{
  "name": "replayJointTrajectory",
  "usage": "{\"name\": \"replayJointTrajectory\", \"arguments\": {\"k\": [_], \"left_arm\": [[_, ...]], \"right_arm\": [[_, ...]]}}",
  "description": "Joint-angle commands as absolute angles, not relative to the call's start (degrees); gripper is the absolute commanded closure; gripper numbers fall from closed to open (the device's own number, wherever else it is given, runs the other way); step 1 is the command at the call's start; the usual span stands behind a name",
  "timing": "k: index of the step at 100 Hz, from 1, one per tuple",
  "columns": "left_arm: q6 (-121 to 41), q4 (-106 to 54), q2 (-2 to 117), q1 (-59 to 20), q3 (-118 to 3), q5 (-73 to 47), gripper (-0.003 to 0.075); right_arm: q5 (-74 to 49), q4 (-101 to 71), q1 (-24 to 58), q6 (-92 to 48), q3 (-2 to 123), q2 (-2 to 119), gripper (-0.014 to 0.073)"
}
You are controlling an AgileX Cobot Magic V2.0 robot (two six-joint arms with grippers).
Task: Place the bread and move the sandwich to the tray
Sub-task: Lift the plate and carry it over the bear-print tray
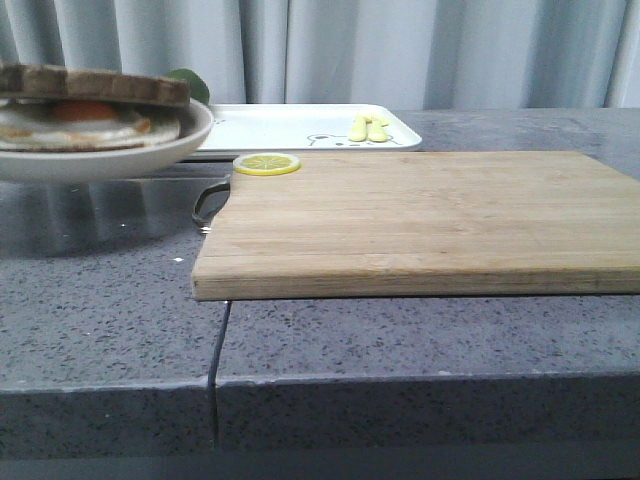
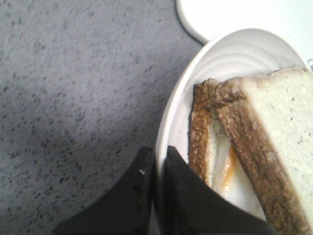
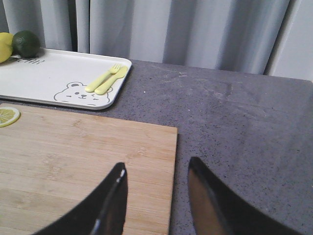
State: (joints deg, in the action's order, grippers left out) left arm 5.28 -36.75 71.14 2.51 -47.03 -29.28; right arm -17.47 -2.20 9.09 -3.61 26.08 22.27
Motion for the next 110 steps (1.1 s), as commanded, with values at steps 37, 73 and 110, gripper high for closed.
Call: {"name": "replayJointTrajectory", "arguments": {"k": [37,73,110], "left_arm": [[3.83,-39.7,74.94,2.06,-61.03,-30.41,0.0739],[-2.06,-43.09,90.47,1.67,-80.35,-38.83,0.0739],[-2.06,-43.71,105.97,-3.22,-99.01,-42.19,0.0739]], "right_arm": [[-11.99,-1.73,8.78,-3.85,27.53,22.62,0.028],[-11.15,-1.73,8.78,-3.85,27.53,22.62,0.028],[-11.15,-1.73,8.78,-3.85,27.53,22.62,0.028]]}}
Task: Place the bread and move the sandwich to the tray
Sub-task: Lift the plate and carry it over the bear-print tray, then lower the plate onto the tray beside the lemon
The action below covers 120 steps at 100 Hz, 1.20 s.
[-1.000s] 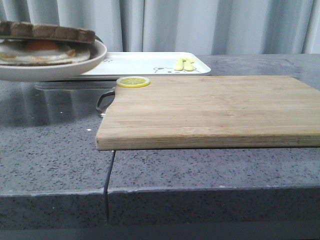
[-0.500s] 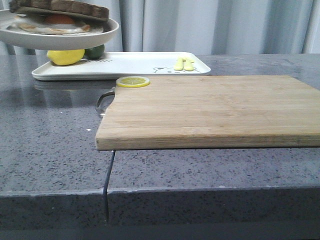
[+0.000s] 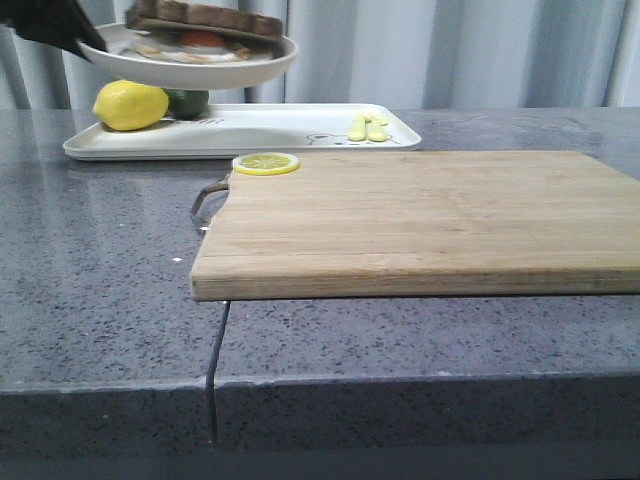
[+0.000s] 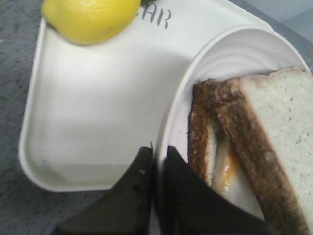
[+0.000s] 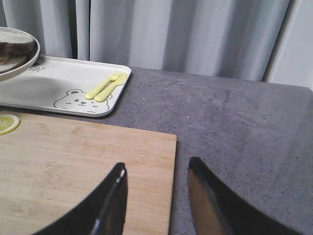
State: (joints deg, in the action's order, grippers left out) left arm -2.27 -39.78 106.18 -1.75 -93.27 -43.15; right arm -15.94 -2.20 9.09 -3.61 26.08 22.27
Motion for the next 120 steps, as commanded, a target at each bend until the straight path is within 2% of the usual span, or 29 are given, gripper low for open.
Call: {"name": "replayJointTrajectory", "arguments": {"k": [1,52,120], "left_arm": [[-2.06,-43.71,106.54,-3.25,-99.75,-42.34,0.0739],[-2.06,-43.97,122.37,-4.35,-121.02,-49.73,0.0739],[-1.95,-47.0,127.22,-3.59,-123.48,-47.38,0.0739]], "right_arm": [[-11.15,-1.73,8.78,-3.85,27.53,22.62,0.028],[-11.37,-1.73,8.78,-3.85,27.53,22.62,0.028],[-13.36,-1.73,8.78,-3.85,27.53,22.62,0.028]]}}
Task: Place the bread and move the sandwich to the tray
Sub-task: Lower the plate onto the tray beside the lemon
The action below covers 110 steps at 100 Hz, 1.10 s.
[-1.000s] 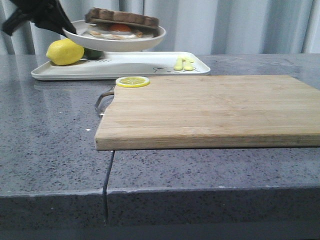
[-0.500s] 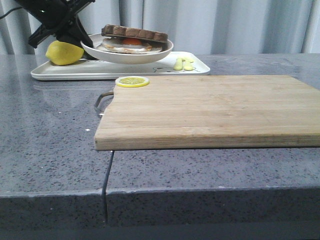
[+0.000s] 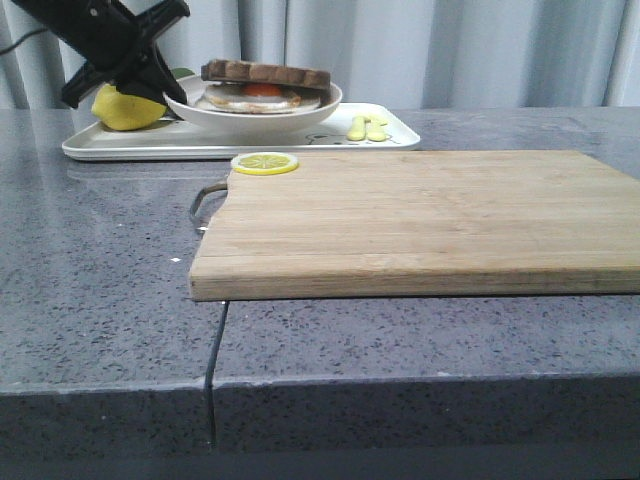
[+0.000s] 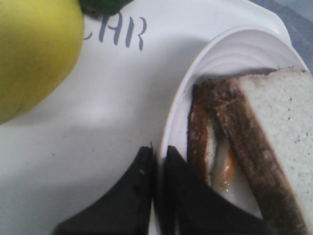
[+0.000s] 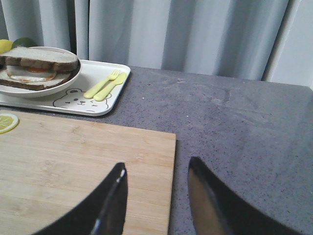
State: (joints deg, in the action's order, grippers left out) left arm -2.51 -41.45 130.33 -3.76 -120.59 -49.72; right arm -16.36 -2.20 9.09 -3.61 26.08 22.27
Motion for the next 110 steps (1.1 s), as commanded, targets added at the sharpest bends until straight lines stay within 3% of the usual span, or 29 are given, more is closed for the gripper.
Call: {"name": "replayJointTrajectory", "arguments": {"k": [1,110], "left_arm": [[-1.95,-47.0,127.32,-3.59,-123.62,-47.39,0.074],[2.94,-43.26,128.11,-3.59,-123.77,-46.58,0.0739]], "right_arm": [[-13.41,-1.73,8.78,-3.85,27.53,22.62,0.028],[-13.73,-1.73,8.78,-3.85,27.53,22.62,0.028]]}}
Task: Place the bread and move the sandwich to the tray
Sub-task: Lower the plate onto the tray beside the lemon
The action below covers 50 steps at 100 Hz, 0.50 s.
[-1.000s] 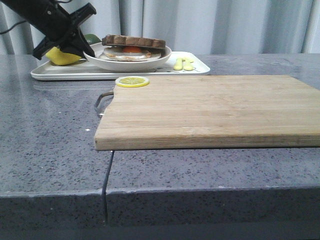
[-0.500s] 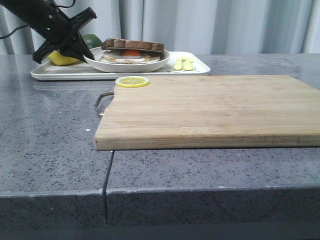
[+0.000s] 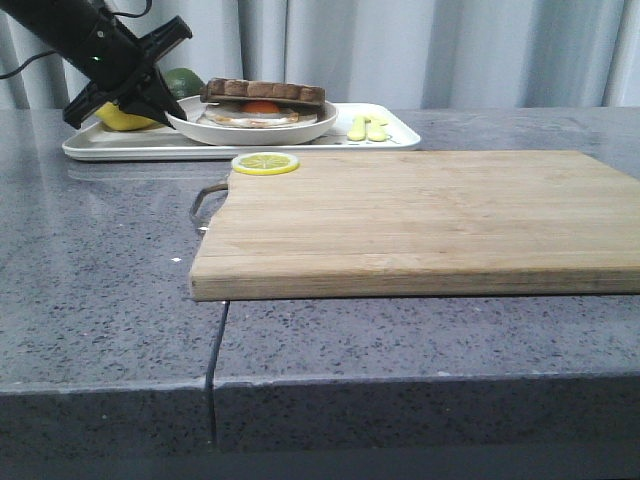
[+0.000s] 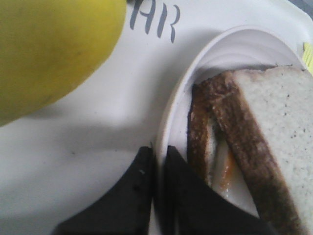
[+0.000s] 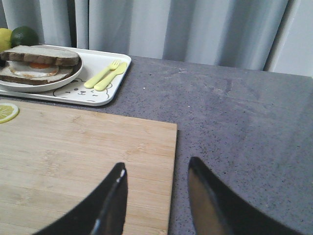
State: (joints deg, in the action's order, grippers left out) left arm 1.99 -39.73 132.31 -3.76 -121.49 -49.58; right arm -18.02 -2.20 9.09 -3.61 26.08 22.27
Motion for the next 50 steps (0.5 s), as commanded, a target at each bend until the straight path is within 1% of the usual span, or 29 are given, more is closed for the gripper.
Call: {"name": "replayJointTrajectory", "arguments": {"k": [1,17,24,34,50], "left_arm": [[2.94,-43.26,128.11,-3.59,-123.77,-46.58,0.0739],[2.94,-43.26,128.11,-3.59,-123.77,-46.27,0.0735],[2.94,-43.26,128.11,-3.59,-123.77,-46.27,0.0713],[2.94,-43.26,128.11,-3.59,-123.77,-46.27,0.0647],[2.94,-43.26,128.11,-3.59,-123.77,-46.27,0.0516]], "right_arm": [[-13.73,-1.73,8.78,-3.85,27.53,22.62,0.028],[-13.68,-1.73,8.78,-3.85,27.53,22.62,0.028],[-13.56,-1.73,8.78,-3.85,27.53,22.62,0.028],[-13.22,-1.73,8.78,-3.85,27.53,22.62,0.028],[-12.9,-1.73,8.78,-3.85,27.53,22.62,0.028]]}}
